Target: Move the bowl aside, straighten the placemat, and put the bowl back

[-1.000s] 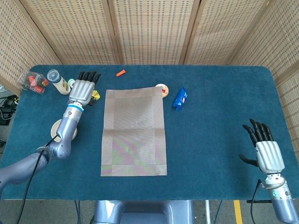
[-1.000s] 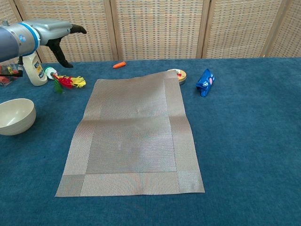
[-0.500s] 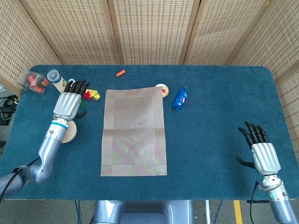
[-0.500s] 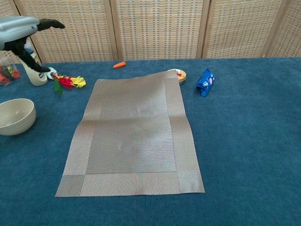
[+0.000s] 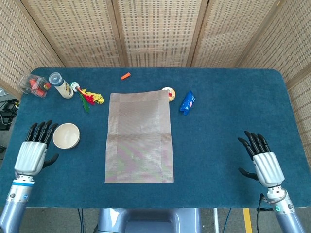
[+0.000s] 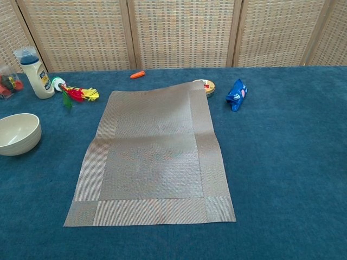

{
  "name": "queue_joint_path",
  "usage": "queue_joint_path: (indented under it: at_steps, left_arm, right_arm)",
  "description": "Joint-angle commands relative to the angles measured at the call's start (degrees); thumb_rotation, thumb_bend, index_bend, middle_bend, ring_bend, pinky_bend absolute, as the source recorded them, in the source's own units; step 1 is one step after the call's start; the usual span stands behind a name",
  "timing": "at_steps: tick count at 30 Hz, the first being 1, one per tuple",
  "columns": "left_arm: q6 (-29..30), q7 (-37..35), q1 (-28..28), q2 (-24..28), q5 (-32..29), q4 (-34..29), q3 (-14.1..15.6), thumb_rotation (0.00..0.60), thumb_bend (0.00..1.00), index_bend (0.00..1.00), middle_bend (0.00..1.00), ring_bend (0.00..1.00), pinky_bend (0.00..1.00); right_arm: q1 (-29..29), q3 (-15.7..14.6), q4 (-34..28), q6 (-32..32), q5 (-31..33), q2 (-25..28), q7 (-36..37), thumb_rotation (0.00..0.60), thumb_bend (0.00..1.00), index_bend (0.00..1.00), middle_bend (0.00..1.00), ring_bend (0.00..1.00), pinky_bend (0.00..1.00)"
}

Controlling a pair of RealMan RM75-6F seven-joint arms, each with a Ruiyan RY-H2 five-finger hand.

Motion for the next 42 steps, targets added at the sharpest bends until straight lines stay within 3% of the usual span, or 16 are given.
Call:
queue_joint_path:
  at_steps: [1,6,8,17,27,36,42]
  left_arm:
    - [4.2,-1.2,4.3,-0.3,1.7,0.6,2.1,0.6,0.22,0.0,0.0,0.0,0.0]
    - [7.6,-5.1,7.8,0.6,4.1,1.4,3.3,0.6,0.22,0.0,0.0,0.0,0.0]
    - [9.7,-6.6,9.1,1.4,4.5,1.5,2.9,0.6,0.22,0.0,0.0,0.0,0.0]
    - [7.8,-8.0,9.9,1.8,3.7,2.1,1.5,0.6,0.22,0.0,0.0,0.0,0.0]
    - [6.7,-9.1,10.6,1.8,3.5,2.8,-0.1,0.6,0.22,0.0,0.0,0.0,0.0]
    - [4.9,-9.5,10.9,1.8,3.1,3.1,-1.1,0.6,0.22,0.0,0.0,0.0,0.0]
    - [4.5,-9.4,11.1,1.7,3.2,3.2,-1.5,0.6,0.22,0.0,0.0,0.0,0.0]
  right_arm:
    - [0.0,-0.7,-0.3,0.5,-1.3,-0.3,-0.9,0.6,0.05,0.16,0.0,0.0,0.0]
    - [0.3,-2.3,-0.9,1.2,-4.7,-1.3,-1.9,0.6,0.01,0.16,0.0,0.0,0.0]
    - [2.0,-4.2,-0.8,0.3,-9.2,-3.0,-0.4,0.6,0.01,0.16,0.0,0.0,0.0]
    - [7.1,-5.6,-0.3,-3.9,-14.2,-9.2,3.3,0.6,0.01,0.16,0.0,0.0,0.0]
    - [10.4,-5.4,2.9,-9.5,-12.8,-17.8,2.5,0.6,0.01,0.16,0.0,0.0,0.0]
    - [10.4,-4.8,10.6,-11.8,-8.5,-25.2,2.1,0.6,0.01,0.17,0.0,0.0,0.0]
    - [10.5,-5.1,12.3,-12.1,-7.2,-26.7,3.0,0.6,0.01,0.18,0.0,0.0,0.0]
